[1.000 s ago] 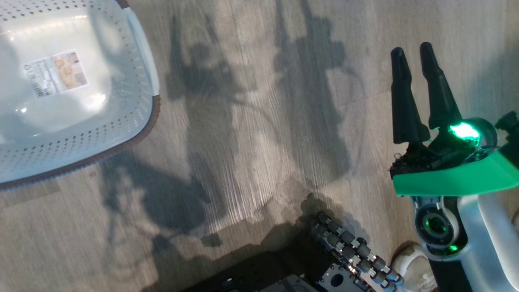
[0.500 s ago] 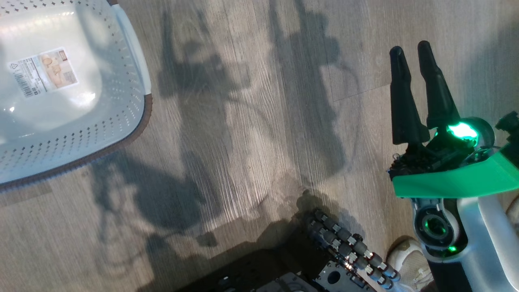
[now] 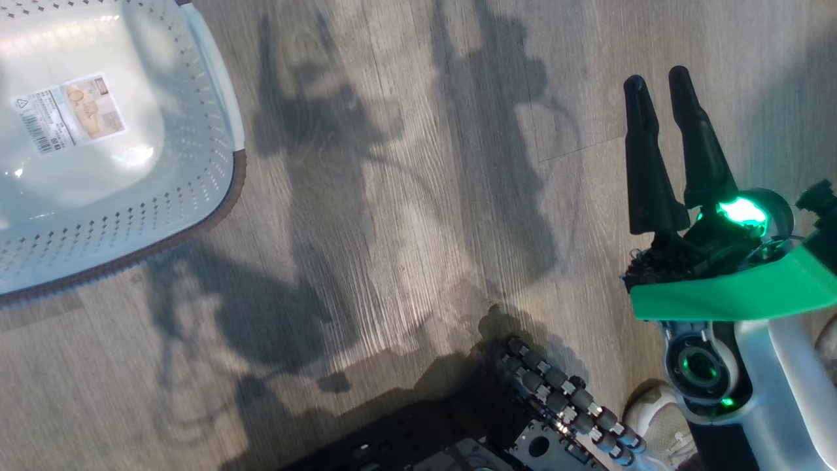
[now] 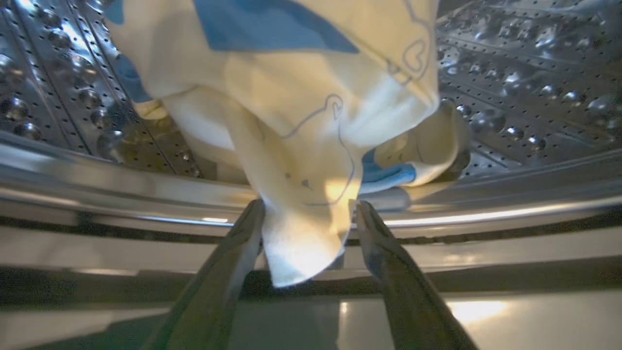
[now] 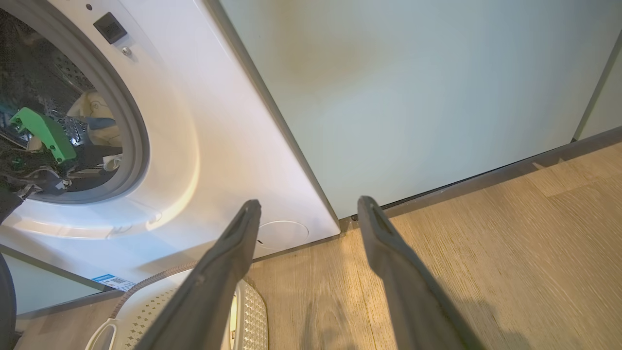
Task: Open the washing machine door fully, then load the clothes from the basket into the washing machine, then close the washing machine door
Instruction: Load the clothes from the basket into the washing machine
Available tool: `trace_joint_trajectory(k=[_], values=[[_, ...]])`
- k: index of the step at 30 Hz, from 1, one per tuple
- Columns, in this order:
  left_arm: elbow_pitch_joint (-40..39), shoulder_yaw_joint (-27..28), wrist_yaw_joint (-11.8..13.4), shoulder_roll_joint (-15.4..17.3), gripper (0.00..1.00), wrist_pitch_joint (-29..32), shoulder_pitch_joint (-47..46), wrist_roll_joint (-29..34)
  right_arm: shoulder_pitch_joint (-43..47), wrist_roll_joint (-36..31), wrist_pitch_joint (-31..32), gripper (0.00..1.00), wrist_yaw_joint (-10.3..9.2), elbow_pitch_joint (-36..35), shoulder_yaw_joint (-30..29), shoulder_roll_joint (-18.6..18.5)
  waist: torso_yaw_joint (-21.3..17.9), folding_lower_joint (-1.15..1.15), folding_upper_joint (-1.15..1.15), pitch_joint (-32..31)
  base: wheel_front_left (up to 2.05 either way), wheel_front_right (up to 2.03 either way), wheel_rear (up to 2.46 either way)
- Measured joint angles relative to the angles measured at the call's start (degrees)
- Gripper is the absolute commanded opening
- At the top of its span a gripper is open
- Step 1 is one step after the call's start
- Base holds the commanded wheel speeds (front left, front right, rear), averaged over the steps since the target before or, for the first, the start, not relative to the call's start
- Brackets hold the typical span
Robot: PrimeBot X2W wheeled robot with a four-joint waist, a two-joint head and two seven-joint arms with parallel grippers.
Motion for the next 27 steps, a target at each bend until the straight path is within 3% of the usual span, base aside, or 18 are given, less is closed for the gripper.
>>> trace_joint_trajectory(k=[1,2,3,17,18,19,20,21,27], values=[[0.2,-0.7,0.0,0.0,1.00,0.0,0.0,1.2,0.0,0.0,0.0,1.00,0.00,0.0,0.0,0.0,0.0,0.00,0.00,0.0,0.00,0.00,0.00],[0.3,-0.8,0.0,0.0,0.91,-0.2,0.0,1.5,0.0,0.0,0.0,1.00,0.00,0.0,0.1,0.0,0.0,0.00,0.00,0.0,0.00,0.00,0.00],[0.3,-1.0,-0.1,0.0,0.00,-0.2,0.0,1.6,0.0,0.0,0.0,1.00,0.00,0.0,0.1,0.0,0.0,0.00,0.00,0.0,0.00,0.00,0.00],[0.7,-5.8,-2.3,1.5,0.00,-1.3,-3.1,7.1,0.0,0.1,0.0,1.00,0.00,0.0,0.4,0.0,0.5,0.00,0.00,-0.3,0.00,0.00,0.00],[0.8,-5.8,-2.6,1.5,0.09,-1.6,-3.2,7.1,0.0,0.1,0.0,1.00,0.00,0.0,0.4,0.0,0.6,0.00,0.00,-0.3,0.00,0.00,0.00],[1.0,-5.8,-2.6,1.5,0.09,-1.7,-3.3,7.1,0.0,0.1,0.0,1.00,0.00,0.0,0.4,0.0,0.6,0.01,0.00,-0.4,0.00,0.00,0.00],[1.2,-5.8,-2.8,1.5,0.09,-1.8,-3.4,7.1,0.0,0.1,0.0,1.00,0.00,0.0,0.4,0.0,0.6,0.01,0.00,-0.4,0.00,0.00,0.00],[1.2,-5.8,-3.0,1.4,0.00,-2.3,-3.4,6.8,0.0,0.1,0.0,1.00,0.00,0.0,0.4,0.0,0.7,0.00,0.00,-0.4,0.00,0.00,0.00],[2.2,-3.7,-3.0,-0.2,0.00,-6.2,-3.5,3.6,0.0,0.1,0.0,1.00,0.00,0.1,0.5,0.0,0.7,0.01,0.00,-0.4,0.00,0.00,0.00]])
